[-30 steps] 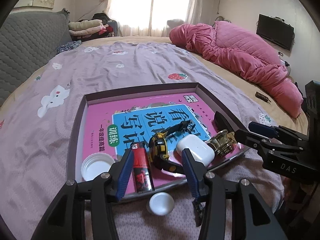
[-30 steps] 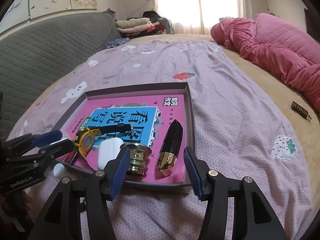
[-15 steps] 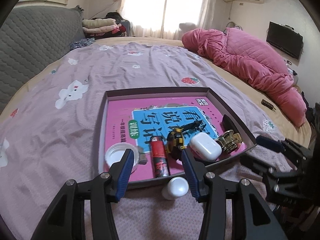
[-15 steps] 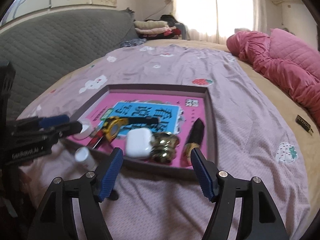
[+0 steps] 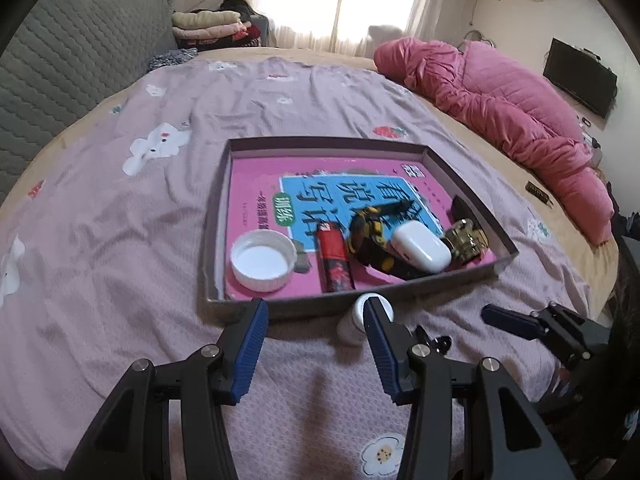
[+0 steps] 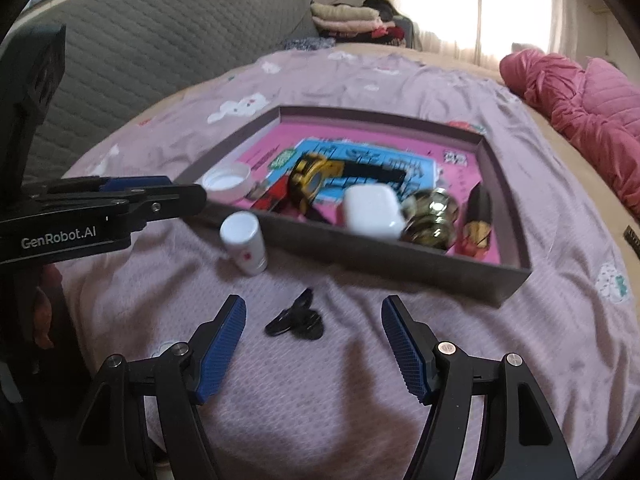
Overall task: Organize rigid objects
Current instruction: 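Withdraw both open tools toward the white pill bottle and black clip, then grasp the white pill bottle with the left tool while the right tool grasps the black clip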
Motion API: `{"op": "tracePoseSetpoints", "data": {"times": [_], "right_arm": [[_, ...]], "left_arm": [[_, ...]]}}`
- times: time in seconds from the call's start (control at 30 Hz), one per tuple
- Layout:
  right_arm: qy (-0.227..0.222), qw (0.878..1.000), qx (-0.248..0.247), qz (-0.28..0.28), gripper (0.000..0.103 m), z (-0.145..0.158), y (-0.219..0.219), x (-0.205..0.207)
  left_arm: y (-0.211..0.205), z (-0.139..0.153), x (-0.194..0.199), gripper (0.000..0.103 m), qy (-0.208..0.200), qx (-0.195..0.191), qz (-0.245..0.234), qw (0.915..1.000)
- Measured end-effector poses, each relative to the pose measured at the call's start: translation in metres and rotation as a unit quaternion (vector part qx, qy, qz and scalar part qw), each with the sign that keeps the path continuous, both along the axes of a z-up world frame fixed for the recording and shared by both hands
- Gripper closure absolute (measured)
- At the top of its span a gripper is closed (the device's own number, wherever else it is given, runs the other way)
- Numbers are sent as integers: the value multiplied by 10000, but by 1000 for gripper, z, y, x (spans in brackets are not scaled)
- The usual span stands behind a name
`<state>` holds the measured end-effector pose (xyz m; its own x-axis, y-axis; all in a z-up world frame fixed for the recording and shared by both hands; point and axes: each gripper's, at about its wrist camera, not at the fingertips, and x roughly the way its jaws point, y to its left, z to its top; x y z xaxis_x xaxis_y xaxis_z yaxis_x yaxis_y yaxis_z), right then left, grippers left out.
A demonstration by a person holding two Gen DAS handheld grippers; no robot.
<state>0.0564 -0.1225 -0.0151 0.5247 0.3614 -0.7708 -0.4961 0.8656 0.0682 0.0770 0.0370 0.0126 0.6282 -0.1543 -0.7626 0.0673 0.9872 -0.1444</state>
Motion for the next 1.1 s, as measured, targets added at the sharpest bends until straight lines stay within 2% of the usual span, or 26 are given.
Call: {"op": "tracePoseSetpoints", "data": {"times": [0.3,0.57,0.8,0.93,1.0,1.1], "right_arm": [[351,9988,114,-307,31,-17,1,5],[541,9966,350,-515,31,-29,4,14],[327,9983,38,-489,31,-35,15,15],[272,9981,-97,-540,47,-35,13,17],[315,9975,-36,-628,59,-34,7,20],[411,9968,81,-680,70,-34,-1,23]], "left_arm": [[-23,-14,1,54,194,45,-383,9991],[-30,-23,6,54,297,49,-437,9986],[-31,-29,10,54,340,38,-412,9986],[-32,-32,13,54,359,43,-406,9985],[-31,-33,14,54,365,46,-405,9985],[-32,-36,15,54,385,61,-398,9984]]}}
